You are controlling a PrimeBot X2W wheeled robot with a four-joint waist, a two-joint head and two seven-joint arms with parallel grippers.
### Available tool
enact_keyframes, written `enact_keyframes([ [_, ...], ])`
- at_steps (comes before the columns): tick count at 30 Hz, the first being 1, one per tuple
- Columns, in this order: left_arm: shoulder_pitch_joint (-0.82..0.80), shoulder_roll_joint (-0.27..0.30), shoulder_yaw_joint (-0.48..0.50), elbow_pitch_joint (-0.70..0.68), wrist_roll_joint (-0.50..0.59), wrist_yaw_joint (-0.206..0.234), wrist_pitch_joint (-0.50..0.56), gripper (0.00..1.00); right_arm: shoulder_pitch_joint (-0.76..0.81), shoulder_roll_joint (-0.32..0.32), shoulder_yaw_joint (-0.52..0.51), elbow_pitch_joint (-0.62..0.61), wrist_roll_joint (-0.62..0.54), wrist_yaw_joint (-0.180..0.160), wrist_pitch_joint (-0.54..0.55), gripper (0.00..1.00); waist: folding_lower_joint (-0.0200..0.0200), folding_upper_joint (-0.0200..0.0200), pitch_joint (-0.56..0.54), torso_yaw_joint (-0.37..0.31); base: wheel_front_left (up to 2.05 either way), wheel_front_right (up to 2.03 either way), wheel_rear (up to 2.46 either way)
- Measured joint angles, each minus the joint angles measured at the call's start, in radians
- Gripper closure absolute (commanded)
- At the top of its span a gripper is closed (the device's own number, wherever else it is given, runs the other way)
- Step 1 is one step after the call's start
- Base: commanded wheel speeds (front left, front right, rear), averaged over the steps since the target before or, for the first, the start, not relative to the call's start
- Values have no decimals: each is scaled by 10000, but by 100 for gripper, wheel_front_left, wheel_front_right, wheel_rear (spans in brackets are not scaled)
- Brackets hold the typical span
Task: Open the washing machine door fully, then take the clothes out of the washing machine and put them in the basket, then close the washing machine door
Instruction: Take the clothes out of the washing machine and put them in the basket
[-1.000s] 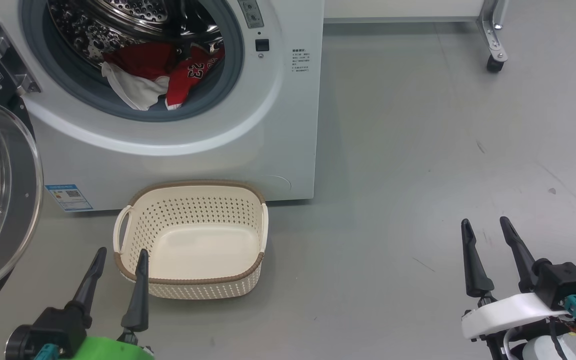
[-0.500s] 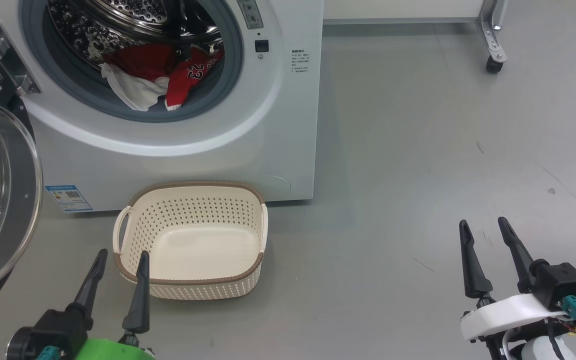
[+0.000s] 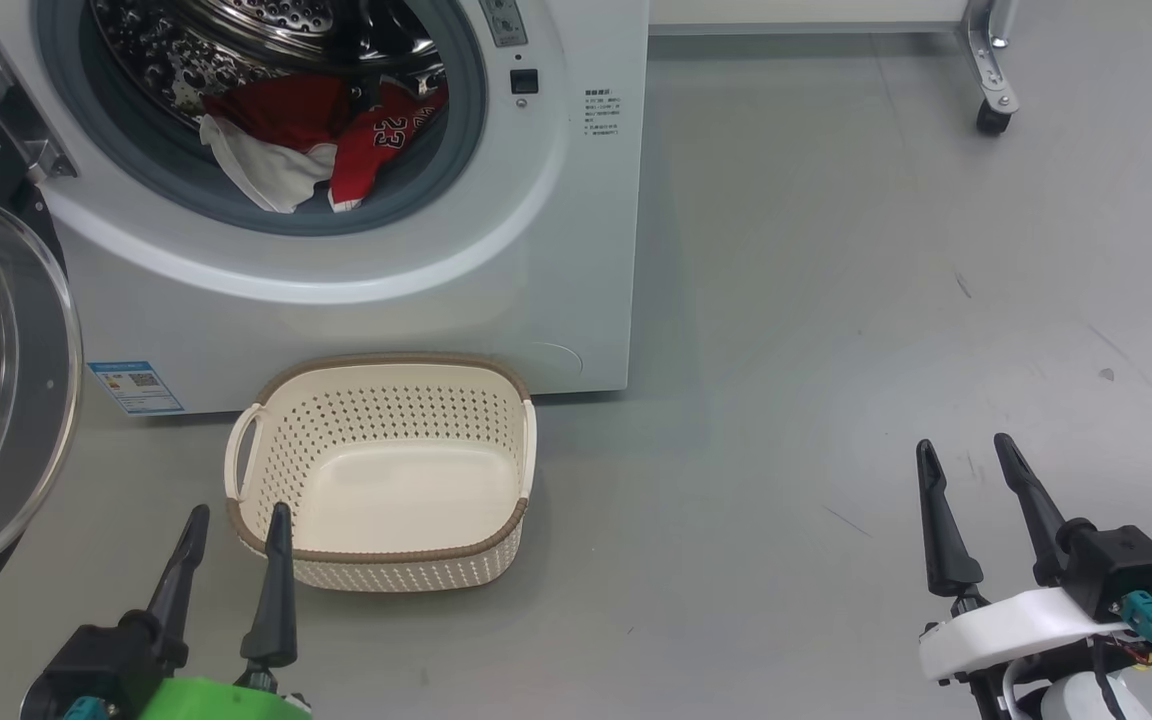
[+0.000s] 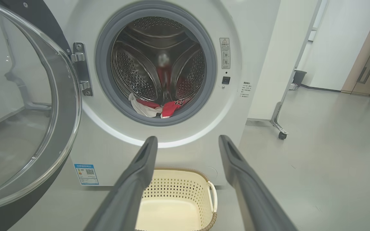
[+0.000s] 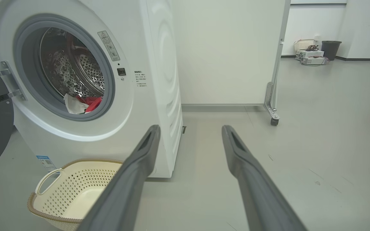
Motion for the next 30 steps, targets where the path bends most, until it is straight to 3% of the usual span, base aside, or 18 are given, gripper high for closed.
enact_keyframes([
  [14, 0, -8, 8, -38, -21, -2, 0, 0, 1, 104, -186, -4, 2, 2, 0, 0, 0, 0, 79, 96, 53, -53, 0],
  [30, -16, -15, -21, -36, -318, -2, 0, 0, 7, 104, -288, 15, 2, 84, 0, 0, 0, 0, 105, 281, 110, -110, 0],
])
